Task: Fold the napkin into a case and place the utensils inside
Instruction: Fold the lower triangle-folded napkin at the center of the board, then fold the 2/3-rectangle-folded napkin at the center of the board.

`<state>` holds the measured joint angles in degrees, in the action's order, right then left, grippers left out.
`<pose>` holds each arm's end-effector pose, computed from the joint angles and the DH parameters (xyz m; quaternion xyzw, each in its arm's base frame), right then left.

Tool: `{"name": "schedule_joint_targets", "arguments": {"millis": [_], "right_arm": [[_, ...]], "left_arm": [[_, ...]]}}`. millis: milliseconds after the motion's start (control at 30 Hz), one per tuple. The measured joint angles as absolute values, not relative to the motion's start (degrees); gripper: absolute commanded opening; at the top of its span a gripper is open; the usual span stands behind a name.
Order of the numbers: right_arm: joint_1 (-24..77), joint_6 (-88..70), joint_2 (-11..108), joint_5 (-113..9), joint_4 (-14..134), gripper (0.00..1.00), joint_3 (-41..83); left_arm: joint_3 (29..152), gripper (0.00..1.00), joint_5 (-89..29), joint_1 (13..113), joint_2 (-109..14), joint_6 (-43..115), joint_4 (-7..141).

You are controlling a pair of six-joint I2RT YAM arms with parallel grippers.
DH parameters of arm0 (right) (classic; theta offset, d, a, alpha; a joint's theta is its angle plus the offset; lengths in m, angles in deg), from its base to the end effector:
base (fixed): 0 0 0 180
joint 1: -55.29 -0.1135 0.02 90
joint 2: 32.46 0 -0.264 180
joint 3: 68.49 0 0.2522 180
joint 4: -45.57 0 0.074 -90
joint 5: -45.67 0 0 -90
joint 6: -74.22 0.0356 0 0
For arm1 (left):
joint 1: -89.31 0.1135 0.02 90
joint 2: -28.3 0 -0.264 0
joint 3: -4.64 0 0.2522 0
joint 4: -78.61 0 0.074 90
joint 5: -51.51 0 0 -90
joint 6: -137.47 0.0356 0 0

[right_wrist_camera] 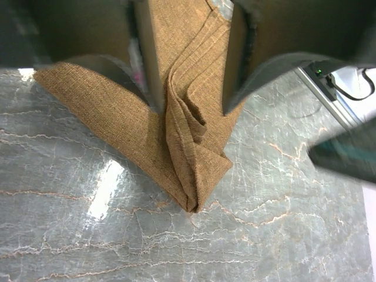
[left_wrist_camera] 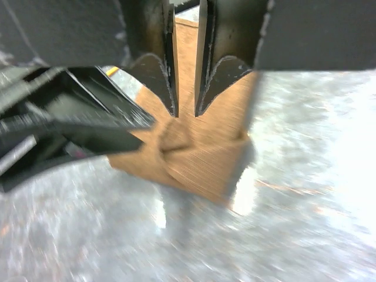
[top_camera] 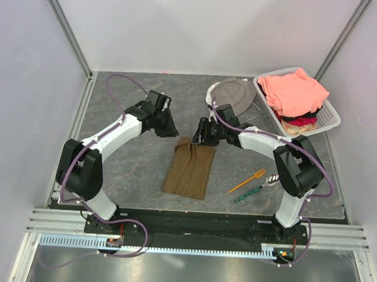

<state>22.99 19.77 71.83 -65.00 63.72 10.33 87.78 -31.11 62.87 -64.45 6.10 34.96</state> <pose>0.3234 0.2193 0.1868 -0.0450 0.9059 0.3530 0.2294 0.3084 -0.1585 0.2475 -0.1029 0.9417 -0.2261 0.2270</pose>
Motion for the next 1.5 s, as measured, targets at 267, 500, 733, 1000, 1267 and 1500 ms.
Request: {"name": "schedule_joint_targets", "arguments": {"millis": [267,500,733,1000,1267,1500], "right_arm": [[22.89,19.39,71.91,-65.06,63.93,0.66,10.33],[22.75,18.63,74.65,-64.98,63.96,0.56,10.37],[22.6,17.95,76.4,-63.69,64.74,0.29,10.78],[22.78,17.06,76.55,-62.81,64.79,0.2,13.08],[24.02,15.28,80.11,-62.57,65.29,0.37,13.84],[24.39,13.19,78.89,-62.4,67.48,0.59,14.46]], "left_arm": [[89.75,0.12,-30.13,66.21,-72.63,8.4,35.31],[90.12,0.09,-29.17,66.19,-78.53,8.55,35.88],[88.96,0.08,-27.99,65.6,-78.46,8.51,39.0],[87.76,0.08,-27.37,62.98,-78.46,8.18,40.49],[87.74,0.08,-27.81,60.71,-78.46,6.8,41.45],[86.97,0.08,-27.99,60.55,-78.42,6.58,42.19]]}}
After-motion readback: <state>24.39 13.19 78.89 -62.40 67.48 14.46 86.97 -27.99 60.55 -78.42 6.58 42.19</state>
